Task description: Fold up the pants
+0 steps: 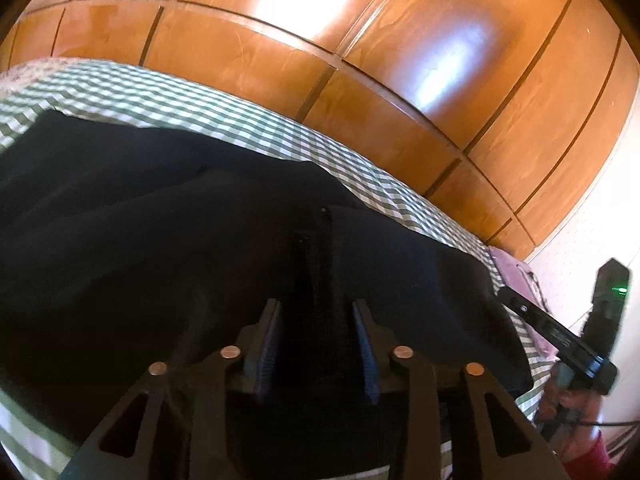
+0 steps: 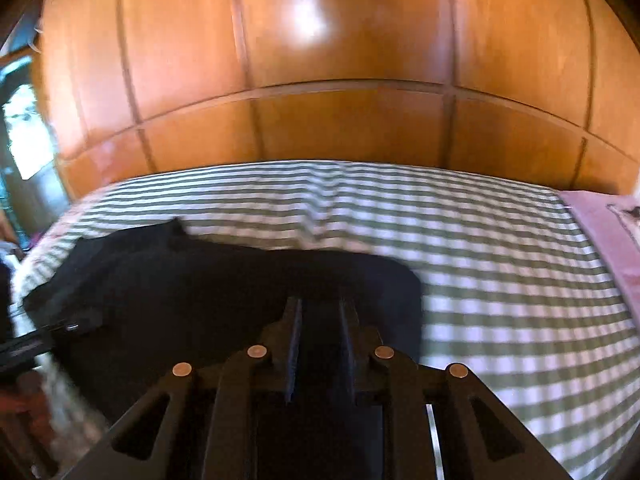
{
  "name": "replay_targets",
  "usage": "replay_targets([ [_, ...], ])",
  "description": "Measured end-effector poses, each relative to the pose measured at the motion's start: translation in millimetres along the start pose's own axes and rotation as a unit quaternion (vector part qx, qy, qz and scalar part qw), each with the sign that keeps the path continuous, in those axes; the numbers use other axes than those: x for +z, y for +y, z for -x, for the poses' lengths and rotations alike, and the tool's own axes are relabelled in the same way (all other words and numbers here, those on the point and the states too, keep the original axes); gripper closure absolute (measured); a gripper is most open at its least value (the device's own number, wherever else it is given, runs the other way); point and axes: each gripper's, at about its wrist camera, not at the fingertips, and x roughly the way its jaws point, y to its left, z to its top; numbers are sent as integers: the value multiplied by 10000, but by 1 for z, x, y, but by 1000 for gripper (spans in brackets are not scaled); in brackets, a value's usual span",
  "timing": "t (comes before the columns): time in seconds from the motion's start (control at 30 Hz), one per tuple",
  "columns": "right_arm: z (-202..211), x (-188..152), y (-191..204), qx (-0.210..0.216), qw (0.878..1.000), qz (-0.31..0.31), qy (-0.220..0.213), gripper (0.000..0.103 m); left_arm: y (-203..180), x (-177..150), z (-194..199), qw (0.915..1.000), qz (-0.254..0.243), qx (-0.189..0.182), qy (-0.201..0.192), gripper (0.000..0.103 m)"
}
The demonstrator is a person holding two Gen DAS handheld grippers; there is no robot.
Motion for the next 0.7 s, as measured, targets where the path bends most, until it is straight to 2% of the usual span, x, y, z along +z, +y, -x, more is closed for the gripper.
replay_targets([
  [0.1, -9, -12, 33, 568, 9980, 109, 258, 83, 1, 0, 2, 10000, 29, -7, 45, 64],
  [0.17, -18, -20, 51, 780, 9959, 193, 410, 83, 2, 0, 4, 9999, 103, -5, 87, 63],
  [0.4, -31, -28, 94, 1096, 9905, 633, 544, 81, 8, 5, 19, 9996, 185, 180, 68, 60],
  [0.53, -35, -24, 104, 1257, 9883, 664, 551, 81, 21, 9, 36, 9968, 285, 742, -83, 60],
  [0.63, -34, -25, 112, 1596, 9841, 537, 555, 81, 40, 13, 52, 9927, 594, 1026, -214, 60],
  [0.7, -36, -29, 120, 1634, 9827, 615, 613, 81, 53, 14, 63, 9890, 807, 1204, -298, 60],
])
